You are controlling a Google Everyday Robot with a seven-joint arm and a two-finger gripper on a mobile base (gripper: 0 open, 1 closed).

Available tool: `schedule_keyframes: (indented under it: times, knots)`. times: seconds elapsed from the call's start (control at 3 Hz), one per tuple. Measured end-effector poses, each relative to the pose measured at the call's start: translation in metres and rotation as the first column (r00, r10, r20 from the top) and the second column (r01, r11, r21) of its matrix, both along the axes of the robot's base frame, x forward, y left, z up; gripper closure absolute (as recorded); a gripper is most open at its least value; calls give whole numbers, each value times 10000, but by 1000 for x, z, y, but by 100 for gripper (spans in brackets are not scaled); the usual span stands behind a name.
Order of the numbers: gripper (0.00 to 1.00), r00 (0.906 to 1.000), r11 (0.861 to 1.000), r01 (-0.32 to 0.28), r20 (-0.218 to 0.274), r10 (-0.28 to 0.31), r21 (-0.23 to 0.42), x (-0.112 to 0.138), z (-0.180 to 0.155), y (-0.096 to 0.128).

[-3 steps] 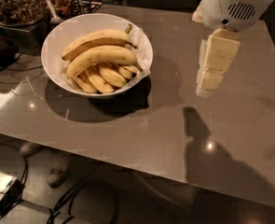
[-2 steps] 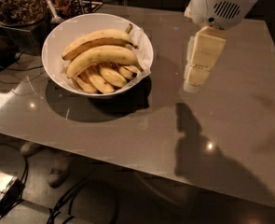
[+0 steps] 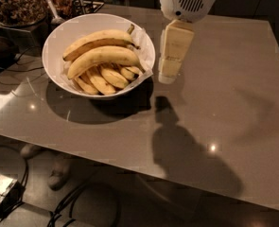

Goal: Pick banana from white bowl

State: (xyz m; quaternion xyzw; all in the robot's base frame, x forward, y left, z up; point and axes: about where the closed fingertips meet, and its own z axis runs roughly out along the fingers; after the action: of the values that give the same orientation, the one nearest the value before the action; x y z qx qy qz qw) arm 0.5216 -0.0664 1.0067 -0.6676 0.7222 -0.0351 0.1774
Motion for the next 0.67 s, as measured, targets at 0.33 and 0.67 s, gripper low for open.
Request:
schedule_keyframes:
  times: [0.33, 0.67]
  knots:
    - [0, 9999, 9999, -144, -53, 144, 33, 8, -5, 15]
    - [6, 9994, 9995, -310, -147, 308, -108, 12, -14, 30]
